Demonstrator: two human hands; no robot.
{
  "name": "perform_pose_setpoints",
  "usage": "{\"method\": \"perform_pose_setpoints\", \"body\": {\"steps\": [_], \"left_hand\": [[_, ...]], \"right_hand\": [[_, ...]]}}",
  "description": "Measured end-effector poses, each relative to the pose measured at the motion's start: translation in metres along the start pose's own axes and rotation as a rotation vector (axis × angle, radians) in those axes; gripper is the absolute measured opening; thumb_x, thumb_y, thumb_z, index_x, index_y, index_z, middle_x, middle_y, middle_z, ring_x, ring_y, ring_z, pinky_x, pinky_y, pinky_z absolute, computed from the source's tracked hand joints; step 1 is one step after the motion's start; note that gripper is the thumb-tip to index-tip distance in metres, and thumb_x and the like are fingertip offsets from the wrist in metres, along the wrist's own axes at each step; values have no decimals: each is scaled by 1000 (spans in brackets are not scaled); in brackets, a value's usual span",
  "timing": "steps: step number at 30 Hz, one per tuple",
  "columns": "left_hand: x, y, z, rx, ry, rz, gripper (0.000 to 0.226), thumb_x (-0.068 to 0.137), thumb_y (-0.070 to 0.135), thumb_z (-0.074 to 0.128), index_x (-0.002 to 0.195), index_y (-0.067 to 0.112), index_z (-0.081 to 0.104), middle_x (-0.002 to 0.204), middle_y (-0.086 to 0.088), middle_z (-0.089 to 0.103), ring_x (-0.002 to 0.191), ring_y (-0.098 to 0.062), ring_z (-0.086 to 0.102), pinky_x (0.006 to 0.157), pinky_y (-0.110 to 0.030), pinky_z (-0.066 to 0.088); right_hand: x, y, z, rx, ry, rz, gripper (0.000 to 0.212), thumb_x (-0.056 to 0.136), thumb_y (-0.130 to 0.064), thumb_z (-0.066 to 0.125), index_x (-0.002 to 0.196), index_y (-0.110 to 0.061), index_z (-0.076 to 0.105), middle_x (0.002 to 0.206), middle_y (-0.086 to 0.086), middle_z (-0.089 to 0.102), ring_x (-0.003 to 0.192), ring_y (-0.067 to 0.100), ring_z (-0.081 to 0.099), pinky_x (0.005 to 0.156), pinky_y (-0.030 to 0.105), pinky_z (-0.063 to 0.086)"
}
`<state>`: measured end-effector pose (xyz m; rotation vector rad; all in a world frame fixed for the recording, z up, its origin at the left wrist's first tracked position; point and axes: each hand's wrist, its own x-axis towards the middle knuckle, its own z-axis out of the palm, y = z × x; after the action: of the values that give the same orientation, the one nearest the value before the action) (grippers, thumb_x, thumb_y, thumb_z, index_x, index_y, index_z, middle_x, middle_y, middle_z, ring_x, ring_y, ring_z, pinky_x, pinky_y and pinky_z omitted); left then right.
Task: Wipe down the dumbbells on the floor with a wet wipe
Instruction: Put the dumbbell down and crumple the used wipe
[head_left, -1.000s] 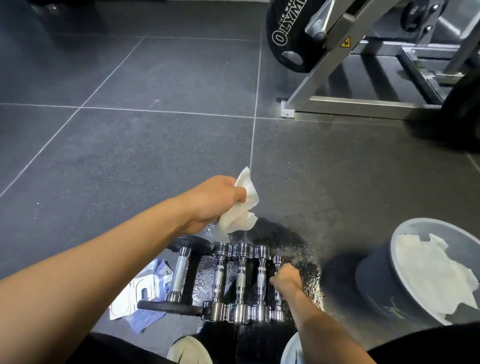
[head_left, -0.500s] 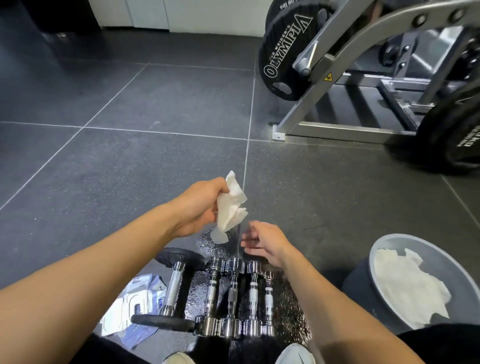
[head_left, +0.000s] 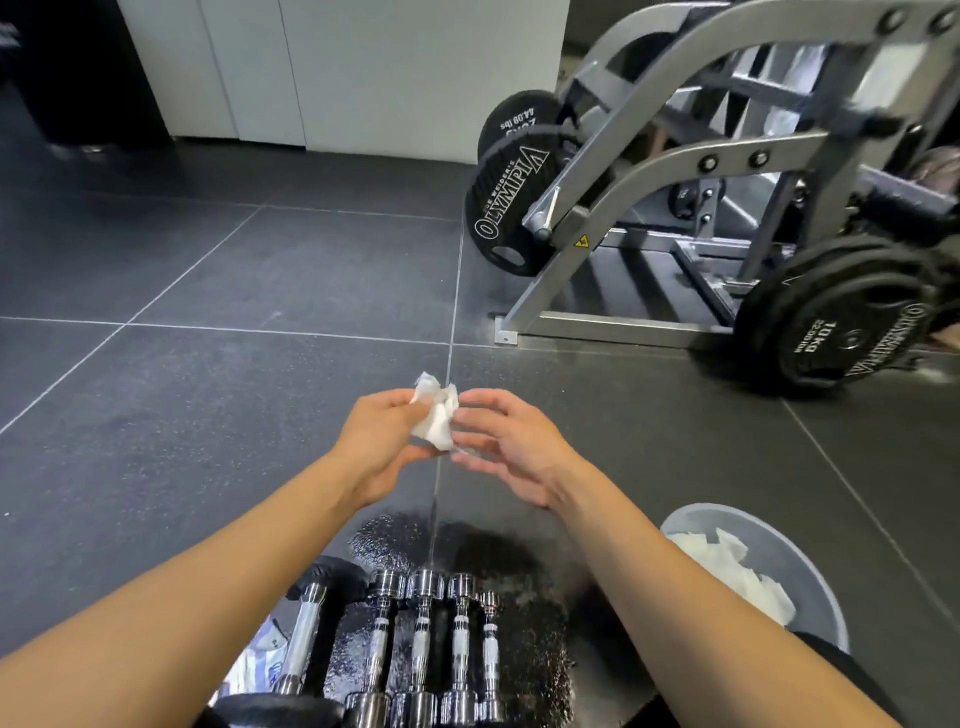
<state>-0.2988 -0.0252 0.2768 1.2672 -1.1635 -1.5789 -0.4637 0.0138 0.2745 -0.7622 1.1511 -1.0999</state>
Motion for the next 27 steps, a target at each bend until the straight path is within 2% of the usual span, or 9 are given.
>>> {"method": "perform_pose_setpoints", "body": {"steps": [2,6,8,11,14,17,19,24,27], "left_hand": [[-6,3,23,-88,4,-19,21,104,6,52,101,-4,70,101,-22,75,80,-26,72,78,-42,63],[-8,16,75,-269,-6,-60,35,106,19,43,92,-6,64,83,-13,75,82,-30,68,89,-48,55],[-11,21,102,-216,-77,-31,27,105,15,53,96,-2,71,89,-12,77,86,-27,70,90,-43,55],[-17,25,150,-104,-182,38,15,96,-2,61,93,0,75,97,-17,75,89,-29,67,92,-42,54],[-19,21,195,-53,-256,11,10,93,0,67,95,5,76,100,-16,77,89,-29,72,93,-43,55],[-21,10,236,-41,-325,-29,19,91,5,73,110,8,70,112,-12,74,96,-29,72,83,-39,59],[-27,4,258,-8,-370,-39,22,90,8,76,111,6,68,112,-14,73,91,-25,71,78,-36,60],[-32,-12,289,59,-487,-74,22,92,9,74,111,1,69,109,-18,75,95,-31,75,82,-41,63],[-28,-25,297,142,-513,-78,21,91,13,76,110,7,69,106,-13,75,83,-21,73,66,-31,62]], "right_hand": [[-9,-10,-9,-40,8,-44,38,88,-3,73,124,-9,61,120,16,69,95,23,69,88,42,60],[-30,-39,-42,-93,103,-130,39,86,2,74,122,-5,61,110,17,69,84,22,71,70,31,59],[-39,-51,-60,-98,170,-167,37,83,2,76,118,-1,63,117,22,69,83,24,71,74,34,60],[-62,-64,-96,-99,278,-227,35,79,7,76,112,2,66,120,23,68,88,25,71,78,35,59],[-91,-68,-135,-116,379,-261,32,78,8,75,109,2,68,115,23,70,90,25,71,75,31,57],[-117,-66,-172,-125,477,-261,30,78,8,74,106,1,70,109,26,70,85,26,70,74,35,53],[-133,-63,-191,-130,531,-259,29,79,7,75,107,2,69,100,22,72,82,25,69,71,33,52],[-155,-52,-222,-110,616,-262,27,80,4,77,106,4,69,94,18,73,79,24,70,70,31,54],[-157,-38,-237,-130,666,-251,24,80,8,73,103,3,70,99,23,73,79,24,70,70,32,55]]}}
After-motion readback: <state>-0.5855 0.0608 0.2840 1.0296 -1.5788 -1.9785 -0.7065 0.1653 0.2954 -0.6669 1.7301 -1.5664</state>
